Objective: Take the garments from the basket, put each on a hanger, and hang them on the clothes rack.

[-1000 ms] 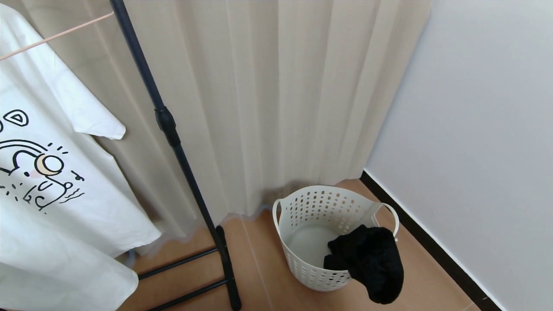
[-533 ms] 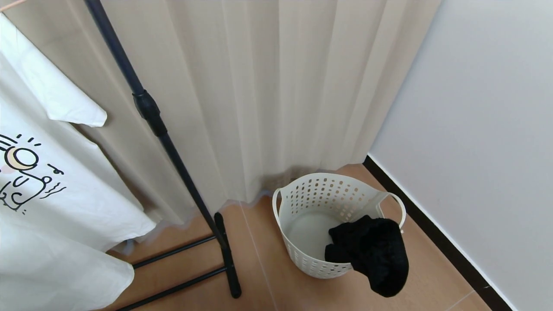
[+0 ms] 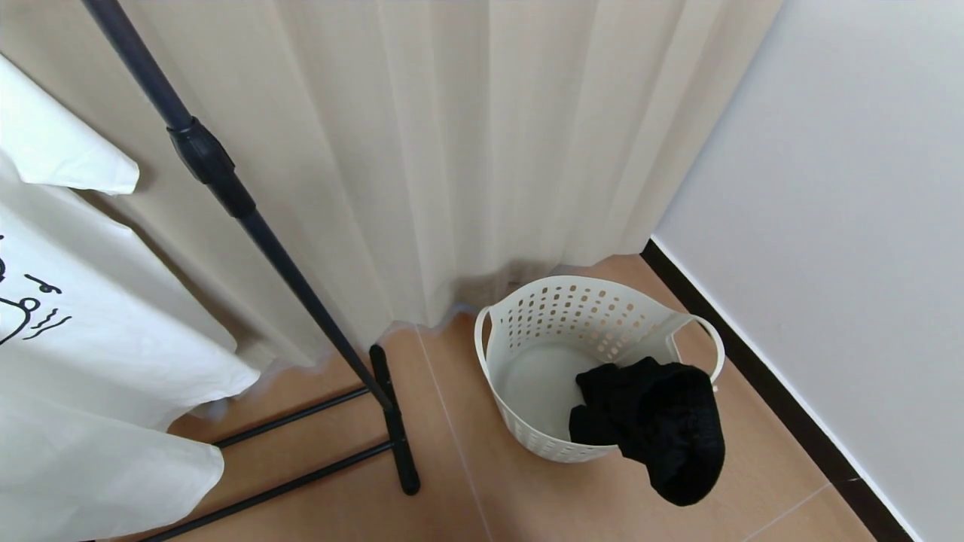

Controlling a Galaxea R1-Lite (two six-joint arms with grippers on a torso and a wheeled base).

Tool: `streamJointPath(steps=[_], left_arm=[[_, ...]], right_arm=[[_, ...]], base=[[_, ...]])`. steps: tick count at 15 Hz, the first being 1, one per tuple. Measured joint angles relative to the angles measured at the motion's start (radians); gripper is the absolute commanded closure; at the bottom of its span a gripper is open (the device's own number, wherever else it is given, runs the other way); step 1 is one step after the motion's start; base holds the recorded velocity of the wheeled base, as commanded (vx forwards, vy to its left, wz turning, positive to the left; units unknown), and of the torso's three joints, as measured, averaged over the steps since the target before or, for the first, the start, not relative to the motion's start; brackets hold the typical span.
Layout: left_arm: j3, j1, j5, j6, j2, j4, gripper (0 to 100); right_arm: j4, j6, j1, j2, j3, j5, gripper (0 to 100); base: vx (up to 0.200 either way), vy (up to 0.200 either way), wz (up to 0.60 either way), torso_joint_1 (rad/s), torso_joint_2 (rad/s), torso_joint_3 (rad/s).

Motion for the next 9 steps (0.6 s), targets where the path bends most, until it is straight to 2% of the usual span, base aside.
streamJointPath(steps=[3,7,9], left_arm=[[0.0,0.0,0.0,-0.002,0.0,0.0,0],[0.0,0.0,0.007,-0.007,0.0,-0.001,0],[0.0,0.0,0.007,-0.006,0.0,-0.001,0]], right_arm=[[0.004,0.0,0.0,0.0,0.0,0.001,0],[0.007,0.001,-0.001,0.006,-0.001,0.0,0],[0.007,0.0,0.0,0.061,-0.003,0.003,0]], base=[[0.0,0.0,0.0,0.001,0.01,-0.129],[0.0,0.0,0.0,0.0,0.0,0.0],[0.0,0.0,0.0,0.0,0.0,0.0]])
